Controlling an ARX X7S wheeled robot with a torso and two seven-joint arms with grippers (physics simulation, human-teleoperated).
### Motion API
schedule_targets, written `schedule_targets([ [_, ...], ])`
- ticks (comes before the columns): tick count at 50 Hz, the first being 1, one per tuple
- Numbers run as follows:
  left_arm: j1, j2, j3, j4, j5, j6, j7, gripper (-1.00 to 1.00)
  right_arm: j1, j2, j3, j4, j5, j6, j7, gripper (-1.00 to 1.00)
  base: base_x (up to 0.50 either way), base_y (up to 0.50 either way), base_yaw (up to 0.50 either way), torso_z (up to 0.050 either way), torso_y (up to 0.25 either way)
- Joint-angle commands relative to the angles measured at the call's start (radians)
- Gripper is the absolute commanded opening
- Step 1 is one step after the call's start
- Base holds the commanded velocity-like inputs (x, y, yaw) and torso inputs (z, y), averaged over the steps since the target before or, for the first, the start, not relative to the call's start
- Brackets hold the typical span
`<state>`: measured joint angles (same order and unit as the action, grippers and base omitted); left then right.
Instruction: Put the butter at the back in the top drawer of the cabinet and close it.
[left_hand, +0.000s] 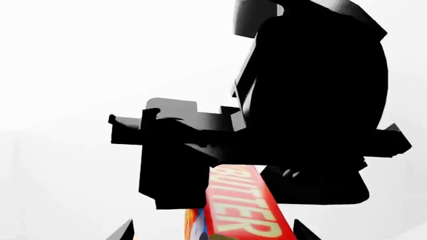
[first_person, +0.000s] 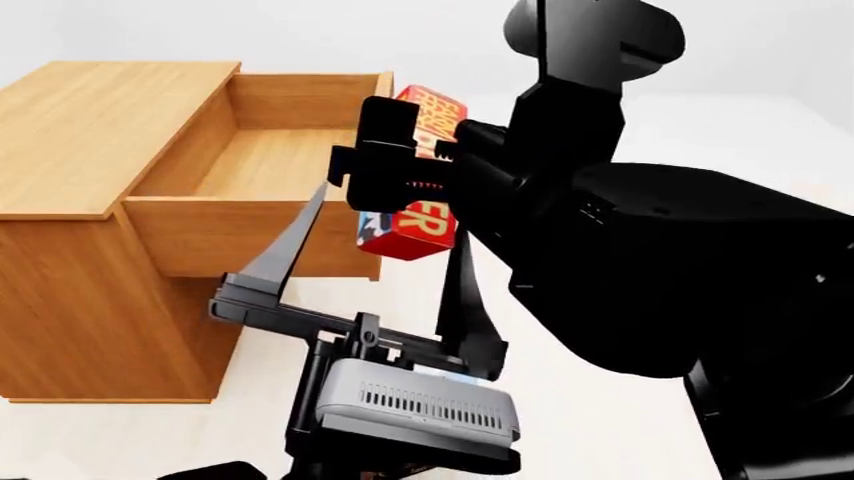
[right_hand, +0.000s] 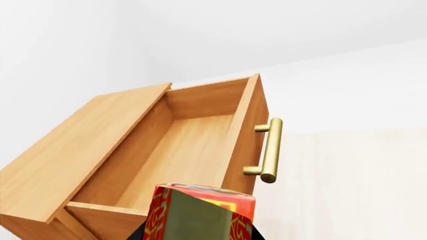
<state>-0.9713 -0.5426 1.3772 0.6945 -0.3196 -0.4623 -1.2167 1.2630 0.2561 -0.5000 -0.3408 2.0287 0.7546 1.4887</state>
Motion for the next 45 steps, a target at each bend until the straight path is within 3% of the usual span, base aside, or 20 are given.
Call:
schedule_targets([
  [1, -0.002, 0.004, -0.017, -0.02, -0.005, 0.004, 0.006, 1.0, 0.007, 0.007, -0.002, -0.013, 0.003, -0.012, -0.005, -1.0, 0.0, 0.0, 0.0, 0.0, 0.0],
  [15, 0.006, 0.007, -0.031, -0.047, -0.023, 0.018, 0.024, 1.0, 0.02, 0.014, -0.021, -0.04, 0.024, -0.037, 0.009, -1.0, 0.0, 0.0, 0.0, 0.001, 0.001],
  [16, 0.006, 0.007, -0.028, -0.046, -0.02, 0.02, 0.026, -1.0, 0.022, 0.015, -0.022, -0.041, 0.024, -0.038, 0.009, -1.0, 0.0, 0.0, 0.0, 0.0, 0.0],
  [45, 0.017, 0.003, -0.031, -0.044, -0.023, 0.029, 0.047, -1.0, 0.047, 0.043, -0.049, -0.051, 0.035, -0.078, -0.005, -1.0, 0.0, 0.0, 0.0, 0.0, 0.001],
])
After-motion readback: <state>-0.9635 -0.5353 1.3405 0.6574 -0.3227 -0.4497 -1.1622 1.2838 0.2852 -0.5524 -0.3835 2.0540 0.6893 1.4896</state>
